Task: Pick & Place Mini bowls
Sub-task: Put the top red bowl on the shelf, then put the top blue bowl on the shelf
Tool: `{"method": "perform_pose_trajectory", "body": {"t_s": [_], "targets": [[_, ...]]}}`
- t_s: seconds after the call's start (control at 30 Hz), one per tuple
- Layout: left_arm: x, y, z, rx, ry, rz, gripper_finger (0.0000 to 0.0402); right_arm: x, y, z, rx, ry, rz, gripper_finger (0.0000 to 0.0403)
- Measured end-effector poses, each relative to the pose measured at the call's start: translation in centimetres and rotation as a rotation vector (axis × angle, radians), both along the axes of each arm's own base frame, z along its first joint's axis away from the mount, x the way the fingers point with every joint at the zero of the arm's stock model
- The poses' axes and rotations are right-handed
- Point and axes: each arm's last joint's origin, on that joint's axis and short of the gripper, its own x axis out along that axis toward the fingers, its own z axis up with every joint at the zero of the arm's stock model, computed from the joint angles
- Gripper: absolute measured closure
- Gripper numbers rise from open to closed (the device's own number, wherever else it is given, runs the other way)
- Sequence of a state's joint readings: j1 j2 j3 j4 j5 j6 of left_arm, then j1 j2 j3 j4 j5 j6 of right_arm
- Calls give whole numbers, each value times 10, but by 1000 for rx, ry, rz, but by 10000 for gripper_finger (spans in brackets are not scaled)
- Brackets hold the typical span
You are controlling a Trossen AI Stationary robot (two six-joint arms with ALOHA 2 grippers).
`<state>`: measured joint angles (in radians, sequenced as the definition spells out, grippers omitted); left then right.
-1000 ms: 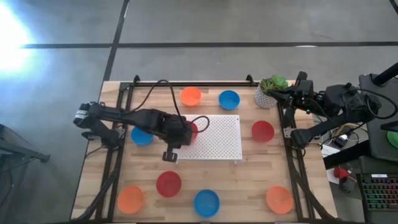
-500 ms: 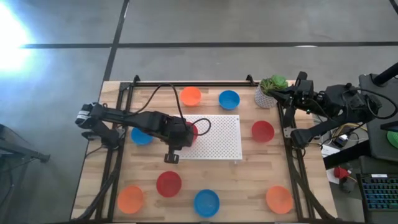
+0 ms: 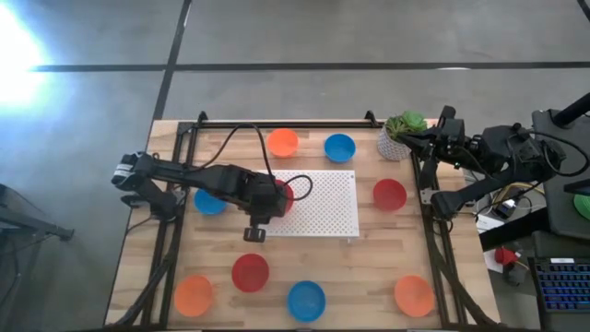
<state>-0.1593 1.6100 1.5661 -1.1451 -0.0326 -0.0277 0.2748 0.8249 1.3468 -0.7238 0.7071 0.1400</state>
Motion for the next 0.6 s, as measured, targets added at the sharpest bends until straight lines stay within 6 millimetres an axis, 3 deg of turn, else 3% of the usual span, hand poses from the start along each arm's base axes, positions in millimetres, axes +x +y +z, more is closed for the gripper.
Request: {"method": "perform_pose_trajectory", "body": {"t_s": [0.37,0.6], "targets": [[-3,1,4,1,3,0,344,0,0,0,-2,3,0,394],[-7,1,25,0,-12,7,344,0,0,0,-3,3,0,394]]}}
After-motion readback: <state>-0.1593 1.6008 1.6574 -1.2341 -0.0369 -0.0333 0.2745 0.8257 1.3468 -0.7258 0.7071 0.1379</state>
